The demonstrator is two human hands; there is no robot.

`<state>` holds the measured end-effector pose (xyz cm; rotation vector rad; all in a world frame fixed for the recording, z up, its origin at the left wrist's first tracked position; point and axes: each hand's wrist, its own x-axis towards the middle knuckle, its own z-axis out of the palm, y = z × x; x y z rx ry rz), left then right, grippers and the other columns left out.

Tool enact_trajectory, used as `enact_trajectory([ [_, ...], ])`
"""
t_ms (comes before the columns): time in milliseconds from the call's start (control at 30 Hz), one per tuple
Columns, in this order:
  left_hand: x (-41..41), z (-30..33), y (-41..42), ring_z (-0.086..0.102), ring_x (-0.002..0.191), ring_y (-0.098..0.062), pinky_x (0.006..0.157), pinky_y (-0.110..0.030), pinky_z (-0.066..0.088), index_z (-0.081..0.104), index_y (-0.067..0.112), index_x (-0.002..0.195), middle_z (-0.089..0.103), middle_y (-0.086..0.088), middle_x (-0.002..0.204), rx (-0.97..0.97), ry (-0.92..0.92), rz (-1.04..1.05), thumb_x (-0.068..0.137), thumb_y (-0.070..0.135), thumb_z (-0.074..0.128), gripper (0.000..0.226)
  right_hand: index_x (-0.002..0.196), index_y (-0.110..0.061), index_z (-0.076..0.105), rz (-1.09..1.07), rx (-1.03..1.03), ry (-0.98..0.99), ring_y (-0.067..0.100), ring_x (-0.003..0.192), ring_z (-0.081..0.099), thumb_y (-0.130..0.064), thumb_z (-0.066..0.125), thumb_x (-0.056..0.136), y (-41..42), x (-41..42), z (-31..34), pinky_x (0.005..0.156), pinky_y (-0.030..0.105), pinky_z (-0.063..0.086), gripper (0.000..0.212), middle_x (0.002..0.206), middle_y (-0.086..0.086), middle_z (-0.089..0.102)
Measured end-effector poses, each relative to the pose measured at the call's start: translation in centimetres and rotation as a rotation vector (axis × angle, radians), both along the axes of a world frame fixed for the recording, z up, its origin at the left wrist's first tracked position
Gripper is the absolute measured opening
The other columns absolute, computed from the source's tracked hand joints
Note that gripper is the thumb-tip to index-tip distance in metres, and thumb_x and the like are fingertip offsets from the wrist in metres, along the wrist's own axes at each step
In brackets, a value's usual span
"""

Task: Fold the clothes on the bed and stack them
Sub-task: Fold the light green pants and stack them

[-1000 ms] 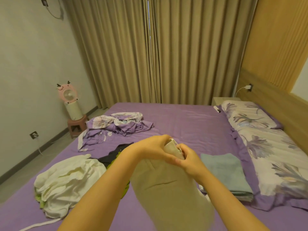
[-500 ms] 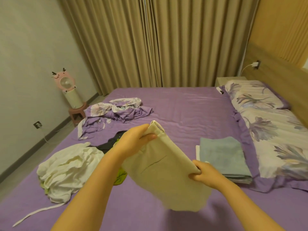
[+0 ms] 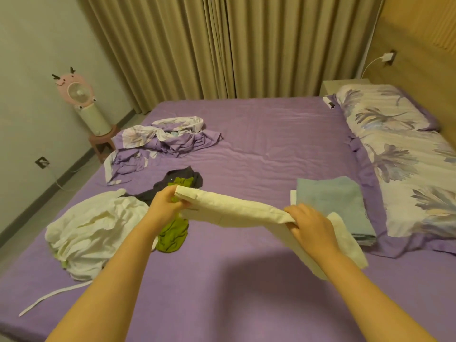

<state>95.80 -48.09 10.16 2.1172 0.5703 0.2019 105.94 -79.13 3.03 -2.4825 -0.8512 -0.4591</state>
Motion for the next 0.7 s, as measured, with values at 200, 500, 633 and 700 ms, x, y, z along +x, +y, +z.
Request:
enact_trajectory([
  [200,-2.2,-9.2,3.6,0.068,0.067,-0.015,0.06,-0.022,0.054,0.064,0.001,0.106,0.069,-0.015,0.087,-0.276,0.257,-0.1,0.09,-0.001,0.058,0.018,0.088,-0.017,0.07,0.045,-0.168,0.252,0.027,0.069,0.062,-0.009,0.085,0.06,1.4,-2.4,-8.3,0.041,0.032,0.04,0.033,0.077,0.002,0.06],
  [500,-3.4,-18.1,5.0,0.067,0.075,-0.018,0.083,-0.035,0.057,0.056,0.006,0.091,0.063,-0.009,0.081,-0.677,0.256,0.014,0.097,0.02,0.051,0.016,0.098,-0.014,0.072,-0.102,-0.207,0.606,0.032,0.083,0.06,-0.014,0.064,0.087,3.9,-3.9,-14.6,0.06,0.033,0.037,0.013,0.09,0.007,0.06],
  [633,-0.5,-17.7,5.9,0.053,0.064,-0.013,0.083,-0.038,0.056,0.058,0.007,0.081,0.052,-0.003,0.061,-0.726,0.208,0.155,0.085,0.043,0.06,0.037,0.087,-0.013,0.072,-0.067,-0.174,0.594,0.026,0.078,0.056,-0.035,0.065,0.085,5.8,-2.6,-12.7,0.065,0.038,0.043,0.023,0.08,0.0,0.052],
  [700,1.4,-16.8,6.6,0.054,0.067,-0.016,0.08,-0.037,0.056,0.058,0.006,0.087,0.054,-0.007,0.067,-0.755,0.166,0.212,0.074,0.055,0.063,0.05,0.08,-0.016,0.072,-0.068,-0.126,0.55,0.018,0.071,0.051,-0.055,0.058,0.079,6.9,-1.6,-10.8,0.06,0.033,0.039,0.041,0.076,-0.004,0.05],
])
